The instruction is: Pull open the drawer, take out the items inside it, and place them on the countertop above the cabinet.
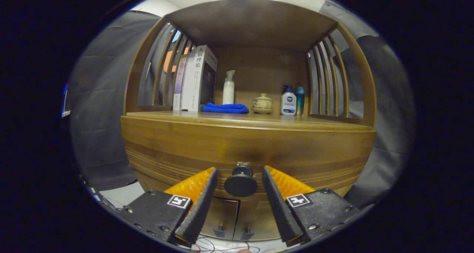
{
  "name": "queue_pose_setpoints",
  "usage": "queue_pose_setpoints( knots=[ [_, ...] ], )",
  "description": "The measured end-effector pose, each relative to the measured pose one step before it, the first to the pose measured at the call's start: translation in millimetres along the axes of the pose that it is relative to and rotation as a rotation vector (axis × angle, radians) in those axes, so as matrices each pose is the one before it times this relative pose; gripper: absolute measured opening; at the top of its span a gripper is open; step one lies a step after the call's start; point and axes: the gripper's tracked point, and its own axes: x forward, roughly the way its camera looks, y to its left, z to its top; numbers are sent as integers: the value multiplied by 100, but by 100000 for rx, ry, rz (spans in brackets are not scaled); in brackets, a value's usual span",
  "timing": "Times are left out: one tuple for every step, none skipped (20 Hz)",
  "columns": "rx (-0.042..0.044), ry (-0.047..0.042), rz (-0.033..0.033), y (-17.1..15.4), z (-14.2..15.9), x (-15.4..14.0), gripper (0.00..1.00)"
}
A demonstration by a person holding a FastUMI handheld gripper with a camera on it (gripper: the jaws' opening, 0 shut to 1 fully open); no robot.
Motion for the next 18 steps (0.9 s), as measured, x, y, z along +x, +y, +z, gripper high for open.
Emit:
queue_pose_setpoints(
  knots=[
    [674,1545,-8,59,-308,35,76],
    [1151,484,-310,-138,-79,62,71],
    [1131,-169,159,-60,81,151,66],
    [778,-604,-97,-60,158,58,62],
    [496,-307,-604,-5,-217,111,57],
    [-479,-46,-902,-192,163,-254,52],
    [36,860,-1064,-45,-229,177,50],
    [502,1178,-1577,-90,34,-31,47],
    [1353,774,-653,49,-67,-55,46],
    [1696,442,-82,134,71,-59,45],
    [1278,469,-70,-16,-33,60,44],
    [-15,102,-26,-6,-33,-1,43],
    [-300,35,-155,-82,-21,-72,41],
    [-189,153,97,20,-8,26,40],
    [-321,83,320,51,20,-77,38],
    [-117,-21,16,-73,14,-150,37],
    [-167,-404,200,-42,-20,-123,36],
    [284,-41,486,86,59,-221,36]
  ],
)
